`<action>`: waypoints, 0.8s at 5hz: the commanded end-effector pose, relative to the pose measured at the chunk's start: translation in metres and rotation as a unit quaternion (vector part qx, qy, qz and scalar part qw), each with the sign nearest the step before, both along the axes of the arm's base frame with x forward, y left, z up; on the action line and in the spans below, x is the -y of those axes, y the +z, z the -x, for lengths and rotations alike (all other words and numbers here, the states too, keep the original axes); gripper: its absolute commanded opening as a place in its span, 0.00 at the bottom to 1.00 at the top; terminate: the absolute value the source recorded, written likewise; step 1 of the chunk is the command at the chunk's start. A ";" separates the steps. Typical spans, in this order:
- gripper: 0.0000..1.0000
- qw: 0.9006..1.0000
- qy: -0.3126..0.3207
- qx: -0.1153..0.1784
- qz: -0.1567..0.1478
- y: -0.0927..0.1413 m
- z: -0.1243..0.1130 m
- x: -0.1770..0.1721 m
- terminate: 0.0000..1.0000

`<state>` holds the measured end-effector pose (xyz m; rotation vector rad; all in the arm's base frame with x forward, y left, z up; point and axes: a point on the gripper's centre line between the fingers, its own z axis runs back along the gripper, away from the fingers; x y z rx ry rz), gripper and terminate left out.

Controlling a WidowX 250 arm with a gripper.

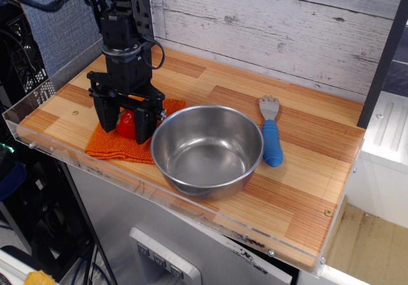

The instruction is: Pick up the strawberry on top of the orange cloth, place it on the top left quarter of the table.

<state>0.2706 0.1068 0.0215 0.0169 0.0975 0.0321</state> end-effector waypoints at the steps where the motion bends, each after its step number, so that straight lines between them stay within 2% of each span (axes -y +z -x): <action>1: 0.00 0.999 -0.005 0.033 -0.034 0.032 0.001 0.007 0.00; 2: 0.00 0.995 0.006 0.092 -0.040 0.078 0.001 0.019 0.00; 3: 0.00 0.990 -0.016 0.139 -0.017 0.106 -0.017 0.036 0.00; 4: 0.00 0.993 -0.047 0.110 -0.008 0.086 -0.055 0.051 0.00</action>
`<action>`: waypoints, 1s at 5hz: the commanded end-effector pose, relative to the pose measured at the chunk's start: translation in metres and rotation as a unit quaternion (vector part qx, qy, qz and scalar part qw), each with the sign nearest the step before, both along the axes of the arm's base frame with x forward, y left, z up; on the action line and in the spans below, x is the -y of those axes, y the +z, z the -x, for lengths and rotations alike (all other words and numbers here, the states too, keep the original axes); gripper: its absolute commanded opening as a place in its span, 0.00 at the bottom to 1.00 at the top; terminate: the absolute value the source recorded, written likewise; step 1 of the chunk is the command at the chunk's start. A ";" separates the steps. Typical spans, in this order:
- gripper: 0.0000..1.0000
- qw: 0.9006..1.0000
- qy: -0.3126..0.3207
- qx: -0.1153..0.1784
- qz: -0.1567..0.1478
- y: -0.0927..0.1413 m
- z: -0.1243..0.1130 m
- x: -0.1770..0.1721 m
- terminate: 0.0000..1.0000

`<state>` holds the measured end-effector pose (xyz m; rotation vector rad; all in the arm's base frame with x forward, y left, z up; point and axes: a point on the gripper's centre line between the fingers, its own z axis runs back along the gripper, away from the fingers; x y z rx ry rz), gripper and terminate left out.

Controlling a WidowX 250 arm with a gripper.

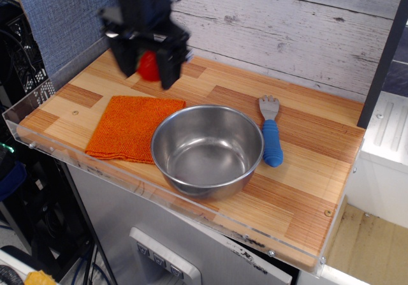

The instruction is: Pick up the strawberry on top of the orange cloth, place it on the top left quarter of the table.

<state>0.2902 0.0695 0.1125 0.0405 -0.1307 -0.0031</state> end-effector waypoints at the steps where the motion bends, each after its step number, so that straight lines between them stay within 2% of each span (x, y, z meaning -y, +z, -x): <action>1: 0.00 0.998 -0.045 -0.041 0.003 -0.035 -0.070 0.023 0.00; 2: 0.00 0.997 -0.041 -0.058 -0.014 -0.050 -0.087 0.020 0.00; 4: 0.00 0.998 -0.036 -0.039 -0.039 -0.035 -0.082 0.020 0.00; 5: 1.00 0.998 -0.038 -0.035 -0.044 -0.026 -0.075 0.021 0.00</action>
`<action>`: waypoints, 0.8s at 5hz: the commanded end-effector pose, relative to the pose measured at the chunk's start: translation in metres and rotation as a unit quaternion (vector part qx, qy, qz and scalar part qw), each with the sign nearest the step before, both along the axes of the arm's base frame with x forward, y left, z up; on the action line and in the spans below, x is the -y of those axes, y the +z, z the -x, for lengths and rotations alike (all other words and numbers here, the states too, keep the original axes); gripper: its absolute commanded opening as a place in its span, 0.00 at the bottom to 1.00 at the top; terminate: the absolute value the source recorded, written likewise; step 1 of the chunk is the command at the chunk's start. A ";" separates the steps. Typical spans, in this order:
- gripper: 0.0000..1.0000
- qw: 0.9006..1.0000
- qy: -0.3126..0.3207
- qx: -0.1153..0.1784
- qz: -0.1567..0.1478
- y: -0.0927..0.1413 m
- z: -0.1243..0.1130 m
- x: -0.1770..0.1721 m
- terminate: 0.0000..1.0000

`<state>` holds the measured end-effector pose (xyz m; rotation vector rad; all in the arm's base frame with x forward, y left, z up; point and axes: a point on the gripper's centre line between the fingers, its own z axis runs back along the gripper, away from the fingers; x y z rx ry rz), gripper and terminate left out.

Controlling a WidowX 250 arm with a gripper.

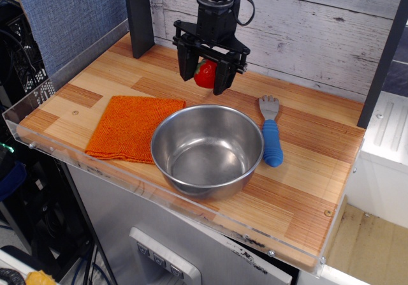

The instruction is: Pick up the strawberry on top of the orange cloth, place it on the top left quarter of the table.

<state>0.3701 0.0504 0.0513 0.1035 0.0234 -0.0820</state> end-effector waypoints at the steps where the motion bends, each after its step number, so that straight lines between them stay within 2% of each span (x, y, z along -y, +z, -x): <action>1: 1.00 0.999 -0.004 0.048 -0.013 0.039 0.008 0.002 0.00; 2: 1.00 0.998 -0.002 0.064 -0.012 0.049 0.011 0.002 0.00; 4: 1.00 0.993 0.034 0.112 0.001 0.100 0.032 -0.001 0.00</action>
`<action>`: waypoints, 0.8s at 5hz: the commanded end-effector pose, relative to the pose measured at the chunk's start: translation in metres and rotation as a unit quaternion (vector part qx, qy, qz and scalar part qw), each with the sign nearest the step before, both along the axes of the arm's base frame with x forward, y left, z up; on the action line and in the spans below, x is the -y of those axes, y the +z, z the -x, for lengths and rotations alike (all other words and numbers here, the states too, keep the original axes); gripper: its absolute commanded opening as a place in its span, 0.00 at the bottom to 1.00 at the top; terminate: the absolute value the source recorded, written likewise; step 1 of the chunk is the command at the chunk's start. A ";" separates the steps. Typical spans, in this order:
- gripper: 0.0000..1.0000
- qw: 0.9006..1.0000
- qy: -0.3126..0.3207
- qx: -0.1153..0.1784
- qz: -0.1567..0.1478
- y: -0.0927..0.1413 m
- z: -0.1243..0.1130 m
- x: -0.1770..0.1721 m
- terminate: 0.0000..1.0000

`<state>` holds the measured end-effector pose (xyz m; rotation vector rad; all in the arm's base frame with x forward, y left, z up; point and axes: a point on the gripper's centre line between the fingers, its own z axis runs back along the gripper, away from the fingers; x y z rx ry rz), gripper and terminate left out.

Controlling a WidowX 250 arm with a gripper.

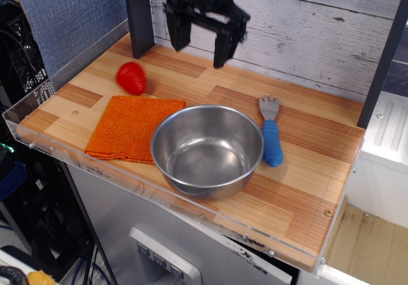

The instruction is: Pick up the strawberry on top of the orange cloth, place it on the top left quarter of the table.

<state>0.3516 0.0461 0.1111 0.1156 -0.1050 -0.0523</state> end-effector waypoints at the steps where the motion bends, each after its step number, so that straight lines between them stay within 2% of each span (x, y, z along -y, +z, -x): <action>1: 1.00 0.998 0.020 0.051 0.015 0.046 0.018 -0.004 0.00; 3: 1.00 0.999 0.018 0.040 0.023 0.046 0.015 -0.005 0.00; 4: 1.00 0.999 0.032 0.023 0.032 0.046 0.015 -0.005 0.00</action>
